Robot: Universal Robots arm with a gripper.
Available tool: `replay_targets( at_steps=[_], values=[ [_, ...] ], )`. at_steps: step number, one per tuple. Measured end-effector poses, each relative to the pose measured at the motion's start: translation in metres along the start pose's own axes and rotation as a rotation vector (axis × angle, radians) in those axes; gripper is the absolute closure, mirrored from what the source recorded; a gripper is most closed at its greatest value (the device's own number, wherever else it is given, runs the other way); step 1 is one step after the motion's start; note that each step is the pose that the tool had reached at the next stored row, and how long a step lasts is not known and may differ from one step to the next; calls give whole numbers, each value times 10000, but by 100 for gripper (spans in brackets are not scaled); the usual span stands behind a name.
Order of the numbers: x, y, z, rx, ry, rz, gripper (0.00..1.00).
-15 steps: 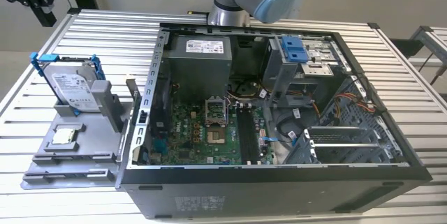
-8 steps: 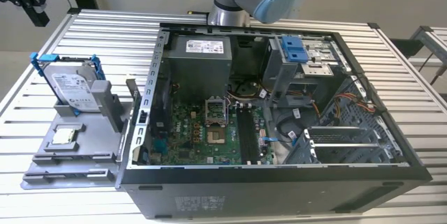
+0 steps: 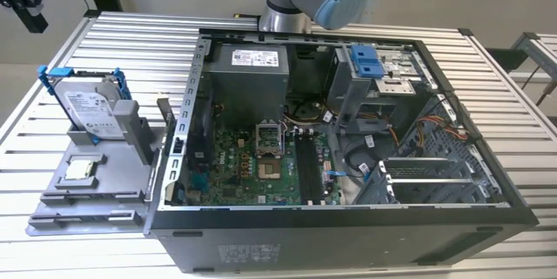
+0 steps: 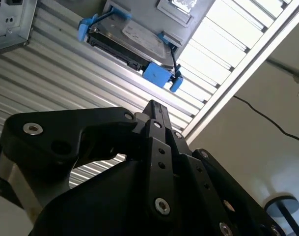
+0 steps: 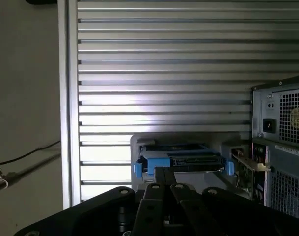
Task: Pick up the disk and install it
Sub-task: 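Pick up the disk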
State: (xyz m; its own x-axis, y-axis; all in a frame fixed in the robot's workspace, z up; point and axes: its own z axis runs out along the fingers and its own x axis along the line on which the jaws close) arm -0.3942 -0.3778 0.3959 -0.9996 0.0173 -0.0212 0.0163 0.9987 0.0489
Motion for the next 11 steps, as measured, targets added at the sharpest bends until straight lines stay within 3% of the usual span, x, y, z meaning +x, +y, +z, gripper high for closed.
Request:
replay_targets(
  at_steps=[11],
  values=[
    [4, 0, -1, -1, 1, -21, 100]
  ],
)
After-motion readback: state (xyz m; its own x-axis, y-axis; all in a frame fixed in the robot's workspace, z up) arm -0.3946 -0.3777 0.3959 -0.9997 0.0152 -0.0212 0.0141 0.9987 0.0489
